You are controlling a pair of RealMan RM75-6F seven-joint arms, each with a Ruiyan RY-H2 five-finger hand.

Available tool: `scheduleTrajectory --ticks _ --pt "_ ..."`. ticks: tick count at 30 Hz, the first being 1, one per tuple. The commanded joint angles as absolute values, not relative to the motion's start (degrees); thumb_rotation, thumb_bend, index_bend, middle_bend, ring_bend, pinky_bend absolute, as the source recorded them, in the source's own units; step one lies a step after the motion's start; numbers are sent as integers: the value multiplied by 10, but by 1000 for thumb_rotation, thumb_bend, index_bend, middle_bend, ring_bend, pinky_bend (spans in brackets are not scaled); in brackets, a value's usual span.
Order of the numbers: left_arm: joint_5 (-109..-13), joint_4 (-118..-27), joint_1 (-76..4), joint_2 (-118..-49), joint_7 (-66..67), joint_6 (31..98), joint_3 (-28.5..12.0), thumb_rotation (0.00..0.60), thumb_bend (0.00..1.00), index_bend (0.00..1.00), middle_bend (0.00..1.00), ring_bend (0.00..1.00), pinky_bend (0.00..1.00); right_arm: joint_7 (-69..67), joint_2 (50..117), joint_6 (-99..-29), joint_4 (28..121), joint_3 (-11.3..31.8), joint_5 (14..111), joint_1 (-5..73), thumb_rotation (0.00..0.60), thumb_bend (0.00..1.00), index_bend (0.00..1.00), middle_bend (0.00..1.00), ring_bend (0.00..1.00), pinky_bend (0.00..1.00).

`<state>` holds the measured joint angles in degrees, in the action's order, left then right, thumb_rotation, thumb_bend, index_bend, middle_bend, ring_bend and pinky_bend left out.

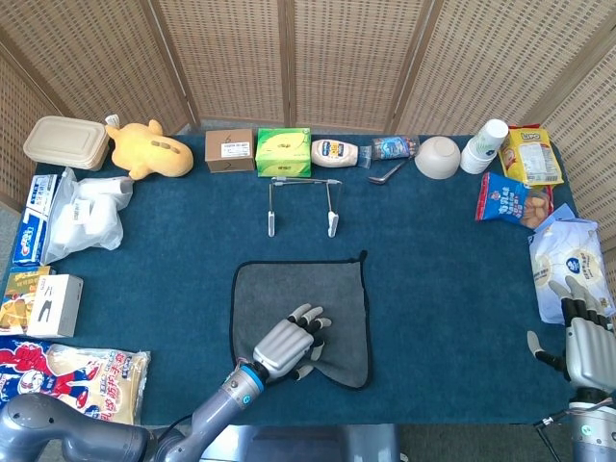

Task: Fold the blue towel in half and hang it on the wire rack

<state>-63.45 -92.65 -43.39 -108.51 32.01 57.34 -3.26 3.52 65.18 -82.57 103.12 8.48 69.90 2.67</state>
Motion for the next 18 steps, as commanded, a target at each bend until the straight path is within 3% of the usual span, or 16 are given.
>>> scheduleTrajectory --ticks 1,18 --pt "-632 -928 -433 -1085 313 571 -35 600 461 598 212 0 0 35 652 -826 1031 85 699 26 600 329 115 26 0 0" --pt "-606 -928 -451 -1053 307 560 -84 600 459 602 208 0 0 22 654 -826 1024 82 701 22 600 328 116 25 0 0"
